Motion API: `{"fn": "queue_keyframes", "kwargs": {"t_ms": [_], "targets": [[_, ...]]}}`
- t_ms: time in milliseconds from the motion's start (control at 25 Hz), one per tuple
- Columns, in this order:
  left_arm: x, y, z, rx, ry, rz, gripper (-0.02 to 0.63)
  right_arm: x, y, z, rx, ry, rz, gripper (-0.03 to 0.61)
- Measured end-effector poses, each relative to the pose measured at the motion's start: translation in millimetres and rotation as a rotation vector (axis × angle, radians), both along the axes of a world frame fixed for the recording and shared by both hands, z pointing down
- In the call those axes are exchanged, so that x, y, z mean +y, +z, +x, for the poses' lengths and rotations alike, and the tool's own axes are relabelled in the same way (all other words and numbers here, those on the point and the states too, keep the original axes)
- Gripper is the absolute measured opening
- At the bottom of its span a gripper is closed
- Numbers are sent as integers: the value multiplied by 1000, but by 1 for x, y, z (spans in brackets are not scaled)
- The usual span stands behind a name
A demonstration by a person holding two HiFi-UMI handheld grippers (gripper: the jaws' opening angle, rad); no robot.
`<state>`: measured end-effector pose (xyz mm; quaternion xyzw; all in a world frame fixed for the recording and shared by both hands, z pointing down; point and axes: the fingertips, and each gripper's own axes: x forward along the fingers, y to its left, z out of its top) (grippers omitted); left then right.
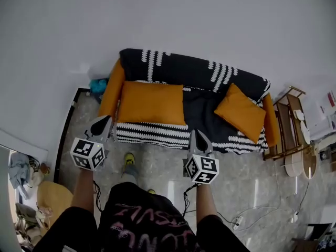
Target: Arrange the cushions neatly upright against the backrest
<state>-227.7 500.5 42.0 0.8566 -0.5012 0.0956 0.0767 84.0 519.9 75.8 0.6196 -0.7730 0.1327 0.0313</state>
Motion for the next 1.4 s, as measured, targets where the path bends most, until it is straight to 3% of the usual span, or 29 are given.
{"fn": "queue_keyframes", "kwargs": {"t_ms": [480, 840, 1200, 1400], "targets": [[-165, 43, -20, 21, 39, -83, -2, -151, 23, -22, 56, 22, -47, 12], [-300, 107, -55, 17, 66, -223, -2, -276, 74, -57, 47, 61, -171, 14], [-341, 162, -73, 43, 43, -338, -2, -298, 136, -59, 54, 87, -328, 14], [-352, 189, -70, 32, 32, -382, -2, -313, 155, -56, 58, 78, -357, 14]]}}
